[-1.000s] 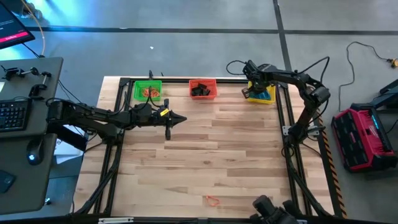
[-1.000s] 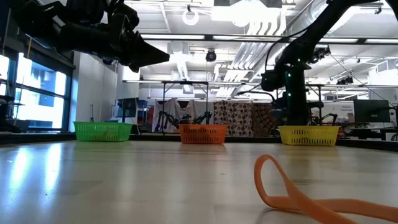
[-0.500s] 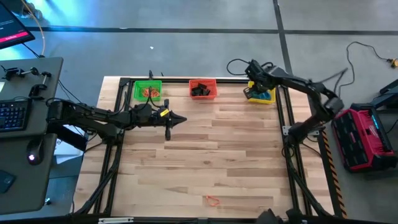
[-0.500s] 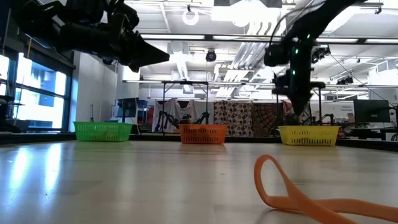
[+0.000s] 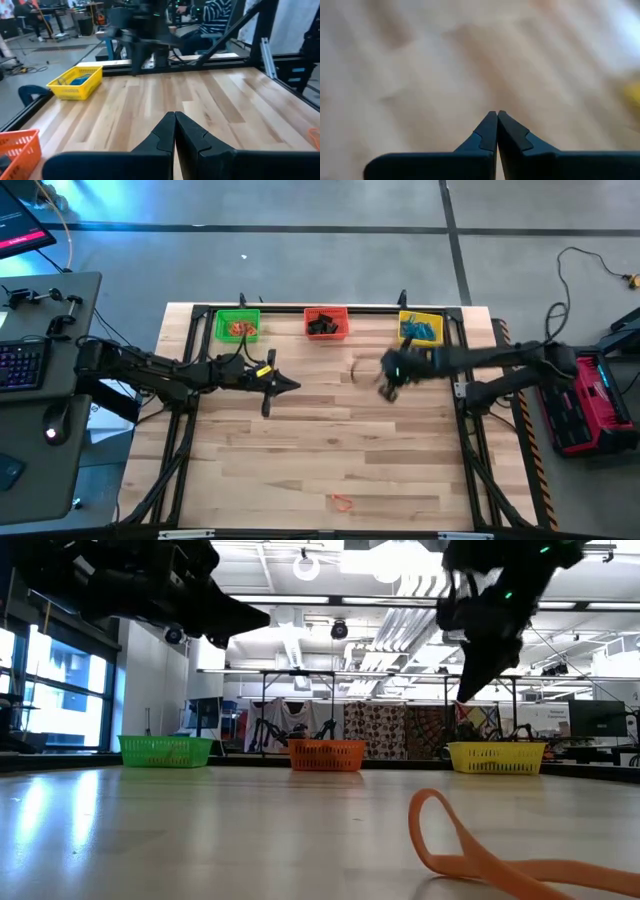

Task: Sort rubber bands into baskets
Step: Put the orange rubber band into the green bin

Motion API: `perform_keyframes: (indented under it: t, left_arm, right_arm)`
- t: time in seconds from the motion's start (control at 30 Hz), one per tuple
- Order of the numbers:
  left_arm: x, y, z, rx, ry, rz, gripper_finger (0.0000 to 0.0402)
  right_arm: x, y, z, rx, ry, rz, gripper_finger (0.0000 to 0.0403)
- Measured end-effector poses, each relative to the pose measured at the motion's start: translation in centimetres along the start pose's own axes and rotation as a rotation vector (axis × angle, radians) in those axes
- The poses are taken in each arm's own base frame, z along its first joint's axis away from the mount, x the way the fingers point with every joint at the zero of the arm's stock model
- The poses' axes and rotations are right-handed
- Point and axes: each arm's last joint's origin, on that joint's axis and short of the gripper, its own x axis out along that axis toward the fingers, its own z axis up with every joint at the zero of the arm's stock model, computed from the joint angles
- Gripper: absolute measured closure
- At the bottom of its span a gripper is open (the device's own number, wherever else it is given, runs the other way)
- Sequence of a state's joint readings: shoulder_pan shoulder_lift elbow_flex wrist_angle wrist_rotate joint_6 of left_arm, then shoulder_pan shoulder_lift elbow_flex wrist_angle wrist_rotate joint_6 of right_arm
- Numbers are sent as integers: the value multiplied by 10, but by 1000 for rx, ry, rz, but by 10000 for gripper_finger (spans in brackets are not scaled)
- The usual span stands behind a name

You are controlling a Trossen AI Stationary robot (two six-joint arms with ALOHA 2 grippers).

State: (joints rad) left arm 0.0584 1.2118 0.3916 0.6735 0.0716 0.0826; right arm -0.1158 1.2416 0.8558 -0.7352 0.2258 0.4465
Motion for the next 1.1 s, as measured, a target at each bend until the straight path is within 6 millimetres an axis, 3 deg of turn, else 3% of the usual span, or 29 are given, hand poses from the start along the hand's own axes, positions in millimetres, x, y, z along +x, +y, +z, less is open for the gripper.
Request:
perform_keyframes:
  t: [0.2,0.33,0.5,0.83,1.1]
  left_arm:
    - [0,-4,0,2,3,-17,401]
    - [0,-5,0,3,3,-22,401]
    - [0,-5,0,2,6,-22,401]
    - [0,-5,-2,-8,21,-23,401]
    - [0,-5,-5,-8,51,-25,401]
  right_arm:
    - [-6,78,-37,-117,-132,327,403]
    - [-13,118,-57,-147,-216,485,401]
    - [-9,159,-77,-213,-213,542,382]
    - [-1,236,-106,-356,-147,595,291]
    - [20,277,-127,-353,-81,586,284]
